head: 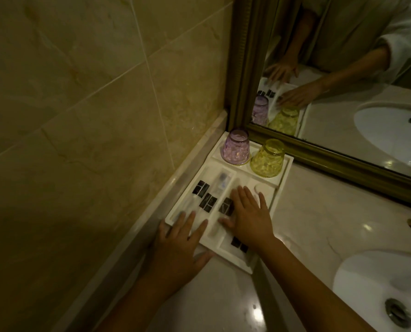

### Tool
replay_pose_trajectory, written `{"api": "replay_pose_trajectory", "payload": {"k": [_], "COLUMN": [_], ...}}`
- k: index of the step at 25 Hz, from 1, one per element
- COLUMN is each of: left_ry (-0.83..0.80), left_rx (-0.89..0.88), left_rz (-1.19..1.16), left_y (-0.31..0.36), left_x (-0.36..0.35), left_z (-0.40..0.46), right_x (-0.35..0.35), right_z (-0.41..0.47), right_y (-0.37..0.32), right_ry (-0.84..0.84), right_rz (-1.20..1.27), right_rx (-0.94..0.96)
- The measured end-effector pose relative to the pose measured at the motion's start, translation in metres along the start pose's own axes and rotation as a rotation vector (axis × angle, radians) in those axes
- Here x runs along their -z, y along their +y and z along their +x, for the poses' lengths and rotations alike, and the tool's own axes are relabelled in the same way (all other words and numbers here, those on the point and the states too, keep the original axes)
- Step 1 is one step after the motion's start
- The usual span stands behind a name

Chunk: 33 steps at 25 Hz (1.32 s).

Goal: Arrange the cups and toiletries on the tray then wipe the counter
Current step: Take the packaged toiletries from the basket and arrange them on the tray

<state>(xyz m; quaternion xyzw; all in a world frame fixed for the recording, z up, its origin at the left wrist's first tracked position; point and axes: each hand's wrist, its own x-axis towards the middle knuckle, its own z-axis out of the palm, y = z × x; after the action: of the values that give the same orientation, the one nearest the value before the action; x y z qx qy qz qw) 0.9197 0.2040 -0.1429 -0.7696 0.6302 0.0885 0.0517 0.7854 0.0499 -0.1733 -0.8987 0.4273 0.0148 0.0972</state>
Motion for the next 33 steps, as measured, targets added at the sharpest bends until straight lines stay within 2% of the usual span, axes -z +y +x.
{"api": "replay_pose_trajectory", "payload": {"k": [1, 7, 11, 15, 23, 25, 30, 33], "left_ry": [-0.036, -0.02, 0.054, -0.054, -0.1, -0.047, 0.203, 0.299], "left_rx": [0.019, 0.015, -0.01, -0.023, -0.031, -0.045, -0.151, -0.236], "left_rz": [-0.009, -0.032, -0.045, -0.021, 0.015, -0.023, -0.195, -0.199], "left_y": [-0.002, -0.006, -0.003, -0.006, -0.002, -0.001, 0.018, 0.044], "left_x": [0.001, -0.007, -0.008, -0.012, 0.001, 0.014, 0.046, 0.051], "left_z": [-0.001, 0.005, 0.004, 0.002, 0.005, 0.003, -0.007, -0.017], "right_x": [-0.003, -0.005, -0.005, -0.005, 0.016, 0.031, 0.07, 0.079], "right_z": [-0.002, 0.002, 0.001, 0.0, -0.005, -0.022, -0.09, -0.142], "right_y": [0.002, -0.005, -0.006, -0.006, -0.009, -0.01, -0.006, 0.0], "right_ry": [-0.025, -0.051, -0.034, -0.022, 0.009, 0.037, 0.136, 0.207], "right_rz": [0.004, 0.025, 0.001, -0.034, 0.008, 0.021, -0.007, -0.06], "right_rx": [-0.004, -0.011, -0.005, 0.002, -0.007, -0.023, -0.075, -0.161]}}
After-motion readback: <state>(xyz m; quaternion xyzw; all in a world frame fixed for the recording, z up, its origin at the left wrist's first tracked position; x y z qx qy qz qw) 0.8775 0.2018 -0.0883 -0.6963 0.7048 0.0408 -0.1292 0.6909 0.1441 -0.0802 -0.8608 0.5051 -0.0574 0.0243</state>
